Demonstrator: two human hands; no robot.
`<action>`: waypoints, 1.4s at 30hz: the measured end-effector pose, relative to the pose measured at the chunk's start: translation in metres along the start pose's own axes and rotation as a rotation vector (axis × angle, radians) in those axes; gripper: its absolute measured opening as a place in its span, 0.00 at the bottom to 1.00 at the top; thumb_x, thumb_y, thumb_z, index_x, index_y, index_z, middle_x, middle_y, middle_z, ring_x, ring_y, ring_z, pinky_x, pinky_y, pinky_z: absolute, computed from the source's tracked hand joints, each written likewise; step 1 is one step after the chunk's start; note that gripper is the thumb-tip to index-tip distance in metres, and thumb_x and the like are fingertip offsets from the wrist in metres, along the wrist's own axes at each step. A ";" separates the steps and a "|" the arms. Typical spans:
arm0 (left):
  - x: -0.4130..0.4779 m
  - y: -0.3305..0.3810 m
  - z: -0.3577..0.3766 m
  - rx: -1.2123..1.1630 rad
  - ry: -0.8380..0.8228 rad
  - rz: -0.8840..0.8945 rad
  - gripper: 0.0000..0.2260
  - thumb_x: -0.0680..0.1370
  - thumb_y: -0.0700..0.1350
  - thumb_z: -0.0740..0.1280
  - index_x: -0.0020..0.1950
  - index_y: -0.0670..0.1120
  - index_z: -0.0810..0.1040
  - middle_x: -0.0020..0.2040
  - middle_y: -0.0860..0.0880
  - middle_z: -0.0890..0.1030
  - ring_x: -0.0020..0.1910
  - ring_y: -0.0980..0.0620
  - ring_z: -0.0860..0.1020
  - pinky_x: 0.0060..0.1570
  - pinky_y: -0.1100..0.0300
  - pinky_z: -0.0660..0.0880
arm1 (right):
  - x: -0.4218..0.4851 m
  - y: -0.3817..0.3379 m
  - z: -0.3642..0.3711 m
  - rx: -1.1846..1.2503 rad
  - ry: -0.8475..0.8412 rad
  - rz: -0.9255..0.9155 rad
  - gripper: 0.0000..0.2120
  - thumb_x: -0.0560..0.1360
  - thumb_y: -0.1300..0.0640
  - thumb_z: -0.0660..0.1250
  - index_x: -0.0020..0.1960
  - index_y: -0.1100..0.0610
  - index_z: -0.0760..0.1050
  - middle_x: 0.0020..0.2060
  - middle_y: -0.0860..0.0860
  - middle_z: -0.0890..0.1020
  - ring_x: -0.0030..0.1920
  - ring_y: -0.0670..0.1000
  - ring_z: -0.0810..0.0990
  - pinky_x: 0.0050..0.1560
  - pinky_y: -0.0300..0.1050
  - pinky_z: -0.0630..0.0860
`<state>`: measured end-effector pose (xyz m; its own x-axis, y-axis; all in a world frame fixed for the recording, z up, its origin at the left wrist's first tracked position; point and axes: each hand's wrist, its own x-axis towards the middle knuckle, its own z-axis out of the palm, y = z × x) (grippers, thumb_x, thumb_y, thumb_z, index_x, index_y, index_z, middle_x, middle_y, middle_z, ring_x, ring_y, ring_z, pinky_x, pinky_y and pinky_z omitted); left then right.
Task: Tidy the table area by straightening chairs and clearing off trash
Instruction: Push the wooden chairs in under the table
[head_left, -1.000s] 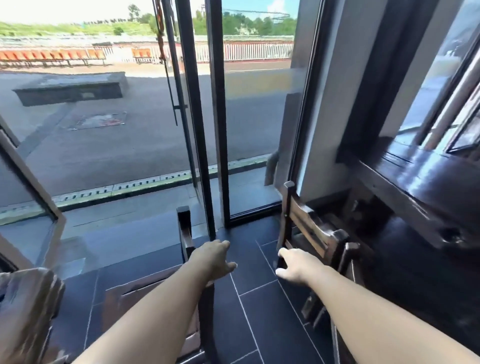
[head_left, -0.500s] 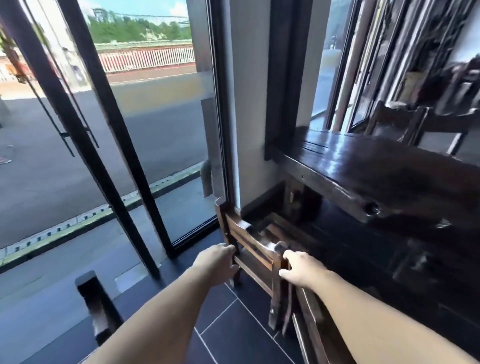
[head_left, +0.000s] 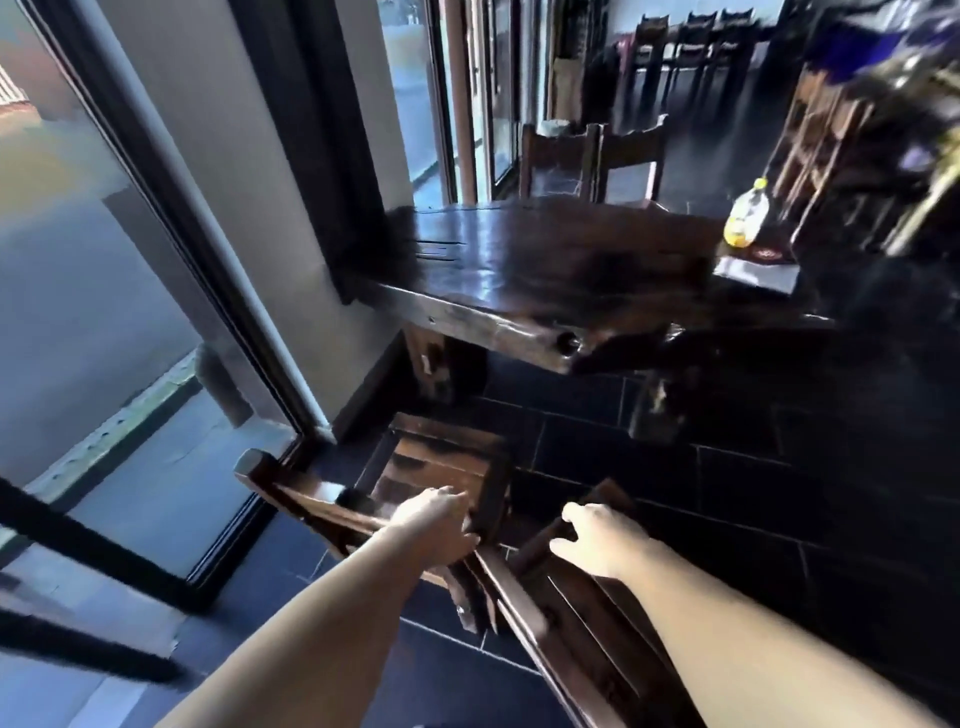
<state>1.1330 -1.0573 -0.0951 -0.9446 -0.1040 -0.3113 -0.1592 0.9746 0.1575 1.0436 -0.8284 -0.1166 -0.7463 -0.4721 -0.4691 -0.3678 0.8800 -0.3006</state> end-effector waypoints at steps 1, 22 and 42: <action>0.011 0.002 0.003 0.011 -0.024 0.034 0.22 0.74 0.60 0.66 0.63 0.50 0.75 0.61 0.48 0.79 0.61 0.44 0.78 0.57 0.51 0.77 | -0.001 0.006 0.005 0.028 0.001 0.038 0.24 0.76 0.39 0.63 0.66 0.53 0.73 0.65 0.53 0.79 0.64 0.58 0.78 0.61 0.51 0.74; 0.059 -0.010 0.127 0.027 -0.018 0.739 0.32 0.70 0.74 0.59 0.58 0.51 0.79 0.56 0.53 0.80 0.58 0.48 0.78 0.62 0.51 0.73 | -0.066 -0.035 0.189 0.119 0.368 0.688 0.35 0.74 0.27 0.46 0.57 0.54 0.77 0.49 0.53 0.82 0.51 0.58 0.82 0.52 0.54 0.76; 0.078 -0.008 0.170 0.169 0.266 0.733 0.35 0.68 0.79 0.57 0.42 0.47 0.80 0.41 0.48 0.83 0.43 0.43 0.80 0.50 0.48 0.77 | -0.056 -0.010 0.235 -0.141 0.669 0.586 0.25 0.72 0.28 0.63 0.40 0.51 0.72 0.34 0.50 0.77 0.36 0.57 0.77 0.39 0.52 0.69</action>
<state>1.1091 -1.0396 -0.2801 -0.8324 0.5515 0.0543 0.5542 0.8280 0.0850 1.2189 -0.8231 -0.2822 -0.9862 0.1449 0.0798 0.1421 0.9890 -0.0402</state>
